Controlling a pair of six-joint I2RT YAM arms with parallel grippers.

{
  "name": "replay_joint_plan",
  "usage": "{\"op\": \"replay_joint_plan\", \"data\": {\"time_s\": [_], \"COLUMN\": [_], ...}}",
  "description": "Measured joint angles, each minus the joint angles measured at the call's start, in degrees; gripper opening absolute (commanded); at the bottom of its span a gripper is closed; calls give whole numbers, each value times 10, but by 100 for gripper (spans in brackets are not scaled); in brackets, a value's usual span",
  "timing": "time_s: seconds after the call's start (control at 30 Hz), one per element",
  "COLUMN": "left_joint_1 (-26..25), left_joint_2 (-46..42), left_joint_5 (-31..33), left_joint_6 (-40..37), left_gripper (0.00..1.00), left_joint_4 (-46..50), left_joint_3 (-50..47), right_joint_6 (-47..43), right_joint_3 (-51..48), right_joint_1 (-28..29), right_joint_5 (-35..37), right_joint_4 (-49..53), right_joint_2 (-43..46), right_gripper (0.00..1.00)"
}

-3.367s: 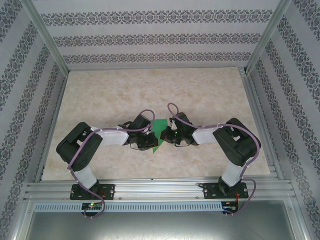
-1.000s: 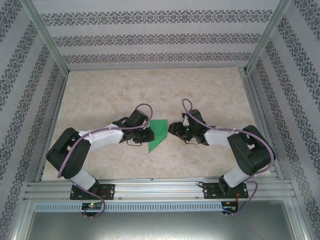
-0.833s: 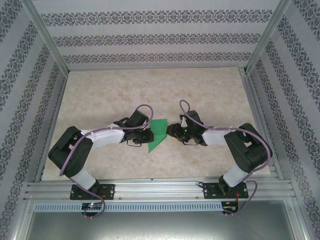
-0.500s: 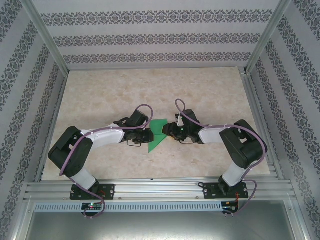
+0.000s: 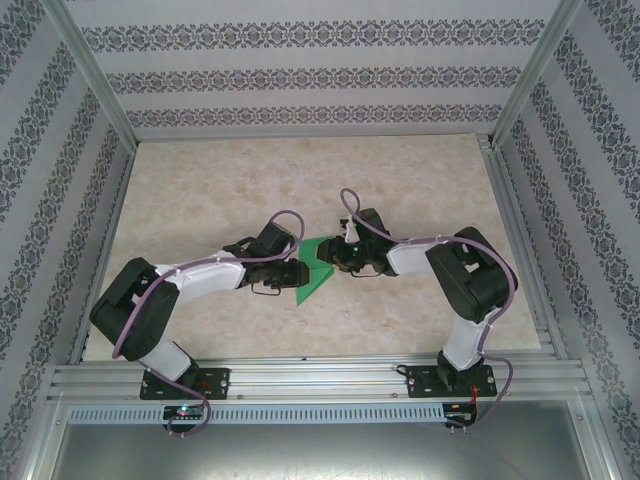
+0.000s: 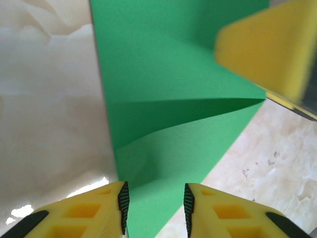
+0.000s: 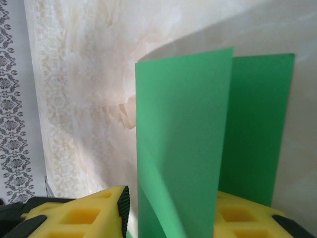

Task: Fold a paper plane with a square sheet of paper (pick it up from the middle)
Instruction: Third fold the triangle at the center of the table, then fourth fold the wing at the center of the table.

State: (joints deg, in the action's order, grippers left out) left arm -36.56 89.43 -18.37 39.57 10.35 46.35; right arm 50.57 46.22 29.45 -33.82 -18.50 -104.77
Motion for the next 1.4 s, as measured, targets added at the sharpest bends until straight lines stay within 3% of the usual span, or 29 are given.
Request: {"op": "replay_joint_plan", "data": {"time_s": [0.23,0.43,0.67,1.0,1.2,1.3,1.4], "left_joint_1": [-52,-74,-97,-149,-178,-183,-187], "left_joint_2": [-57,-78,-81,-38,-31,-18,-2], "left_joint_5": [58,99,145,202,221,227,234], "left_joint_6": [-2,-1,-3,-29,-54,-60,-62], "left_gripper": [44,49,54,56,57,57,57], "left_joint_4": [3,11,30,48,50,50,52], "left_joint_3": [-10,-26,-25,9,11,11,15], "right_joint_6": [-28,-55,-25,77,129,126,116], "right_joint_3": [35,61,52,-49,-78,-78,-77], "right_joint_1": [-12,-25,-28,17,49,46,32], "right_joint_5": [-28,-46,-45,70,134,134,118], "right_joint_4": [21,45,19,-19,-27,-28,-27], "right_joint_2": [-31,-39,-40,35,64,64,65], "right_gripper": [33,16,6,6,19,26,27]}}
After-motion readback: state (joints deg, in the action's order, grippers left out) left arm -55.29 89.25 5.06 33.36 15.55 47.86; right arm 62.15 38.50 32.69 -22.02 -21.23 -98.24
